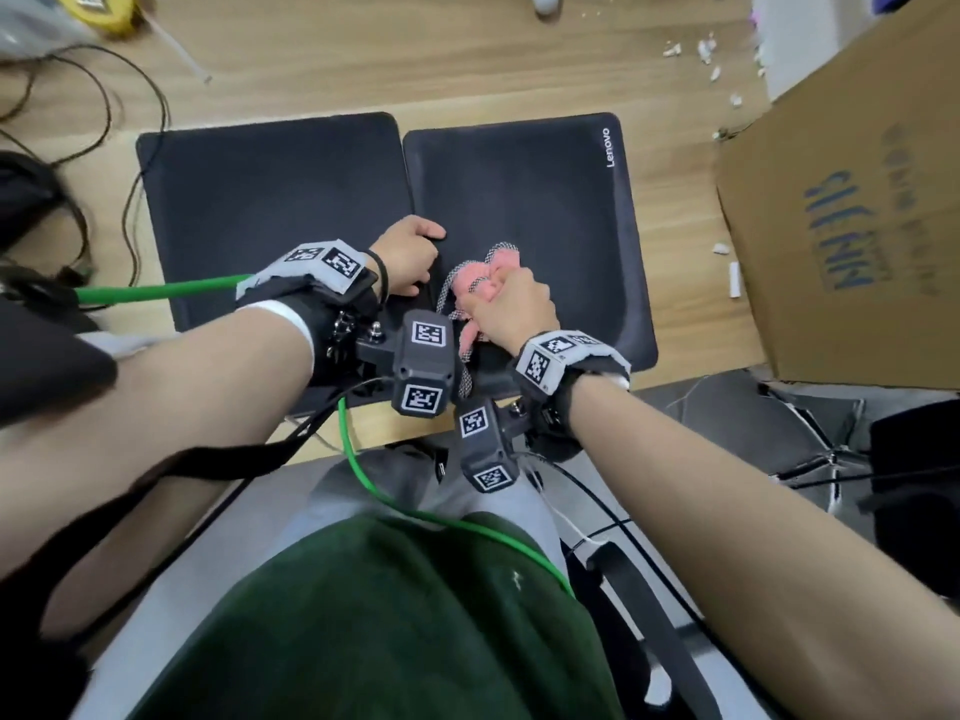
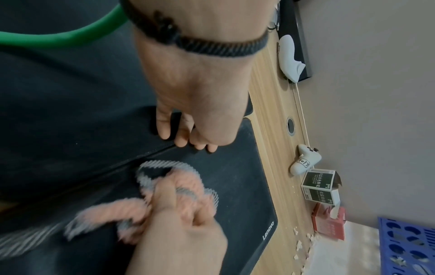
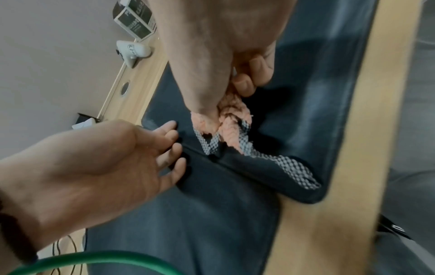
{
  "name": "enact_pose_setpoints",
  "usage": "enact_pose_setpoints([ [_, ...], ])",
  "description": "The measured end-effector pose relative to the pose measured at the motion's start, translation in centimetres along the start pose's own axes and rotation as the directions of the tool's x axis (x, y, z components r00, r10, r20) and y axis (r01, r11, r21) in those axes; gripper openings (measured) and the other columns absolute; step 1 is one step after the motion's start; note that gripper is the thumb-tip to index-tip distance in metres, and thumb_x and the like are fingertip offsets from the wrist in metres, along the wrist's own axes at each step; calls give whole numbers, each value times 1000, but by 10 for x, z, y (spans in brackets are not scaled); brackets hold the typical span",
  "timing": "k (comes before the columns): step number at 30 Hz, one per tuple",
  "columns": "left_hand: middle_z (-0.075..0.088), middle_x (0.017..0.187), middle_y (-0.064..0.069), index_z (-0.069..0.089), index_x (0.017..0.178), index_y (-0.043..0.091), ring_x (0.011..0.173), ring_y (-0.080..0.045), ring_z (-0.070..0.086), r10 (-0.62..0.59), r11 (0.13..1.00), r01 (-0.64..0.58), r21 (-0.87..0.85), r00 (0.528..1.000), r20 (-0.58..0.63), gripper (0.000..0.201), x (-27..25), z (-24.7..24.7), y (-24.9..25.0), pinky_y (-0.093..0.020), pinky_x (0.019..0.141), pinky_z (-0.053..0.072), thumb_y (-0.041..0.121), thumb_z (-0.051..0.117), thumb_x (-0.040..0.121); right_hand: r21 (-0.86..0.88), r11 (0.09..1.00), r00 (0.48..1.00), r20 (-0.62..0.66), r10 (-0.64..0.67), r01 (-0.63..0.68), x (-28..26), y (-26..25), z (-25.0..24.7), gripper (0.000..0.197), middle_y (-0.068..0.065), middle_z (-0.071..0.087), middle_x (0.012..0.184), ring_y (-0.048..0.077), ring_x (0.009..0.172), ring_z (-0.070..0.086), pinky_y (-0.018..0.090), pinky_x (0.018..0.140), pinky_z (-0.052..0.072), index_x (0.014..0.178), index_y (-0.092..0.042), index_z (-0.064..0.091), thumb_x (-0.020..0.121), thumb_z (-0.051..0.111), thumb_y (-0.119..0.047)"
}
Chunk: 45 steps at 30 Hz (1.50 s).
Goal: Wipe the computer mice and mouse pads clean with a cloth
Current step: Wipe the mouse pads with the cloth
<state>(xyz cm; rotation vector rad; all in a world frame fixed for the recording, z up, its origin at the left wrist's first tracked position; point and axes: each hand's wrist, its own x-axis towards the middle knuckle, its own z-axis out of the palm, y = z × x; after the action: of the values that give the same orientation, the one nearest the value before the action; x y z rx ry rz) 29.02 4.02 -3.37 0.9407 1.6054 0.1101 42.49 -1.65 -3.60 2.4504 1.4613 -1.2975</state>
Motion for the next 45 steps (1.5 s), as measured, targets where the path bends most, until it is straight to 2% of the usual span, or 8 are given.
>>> enact_pose_setpoints([
  [8,43,78,2,37,110,23,59,-9,39,-50,986,54,-158,998,28,29,0,-9,-4,-23,51,41,4,34,90,-159,981,992,81,-97,109,59,-62,-27,44,4,62,115,25,111,59,26,79,39,119,-19,56,81,69,-35],
  [12,43,82,-1,37,110,23,60,-11,40,-61,970,71,-232,997,48,31,4,-12,-3,-25,54,42,0,34,89,-205,965,981,138,-137,164,91,-91,-37,31,1,60,97,17,91,58,24,72,39,75,-26,48,74,74,-42],
  [18,50,84,0,37,110,20,64,-11,46,-56,948,75,-310,996,69,27,1,-11,-4,-23,57,41,2,42,91,-125,961,966,120,-231,245,113,-121,-43,39,-1,65,109,5,73,58,9,48,43,114,-17,60,81,75,-30],
  [24,57,88,7,44,127,22,73,-9,52,-110,925,115,-363,993,36,35,-3,-8,6,-32,83,48,8,46,94,-262,938,973,100,-209,228,106,-85,-64,67,5,56,133,25,120,54,27,91,41,132,-20,50,76,72,-49],
  [28,59,87,6,42,117,22,72,-11,52,-126,925,127,-359,992,25,26,-1,-9,7,-29,78,48,8,37,95,-150,988,997,77,-22,33,106,-4,-107,36,2,67,92,10,84,66,23,83,52,95,-18,60,74,76,-43],
  [30,59,88,6,41,116,21,73,-11,52,-126,928,127,-350,992,26,24,-1,-9,6,-29,75,48,8,37,95,-85,996,999,29,38,-35,95,36,-125,27,-2,64,71,4,56,60,13,55,49,74,-21,56,76,77,-37],
  [37,53,81,6,37,113,24,69,-9,49,-100,950,98,-297,995,9,23,-6,-5,5,-25,65,45,10,40,94,-67,995,997,30,71,-69,56,60,-83,31,4,62,91,19,92,59,25,80,43,89,-19,61,73,76,-41],
  [45,50,80,6,37,112,24,66,-9,46,-82,966,80,-247,997,0,24,-8,-4,5,-25,63,44,8,39,94,-217,956,944,305,-126,197,-12,-17,15,37,9,55,110,33,104,56,34,74,38,117,-20,47,85,62,-31],
])
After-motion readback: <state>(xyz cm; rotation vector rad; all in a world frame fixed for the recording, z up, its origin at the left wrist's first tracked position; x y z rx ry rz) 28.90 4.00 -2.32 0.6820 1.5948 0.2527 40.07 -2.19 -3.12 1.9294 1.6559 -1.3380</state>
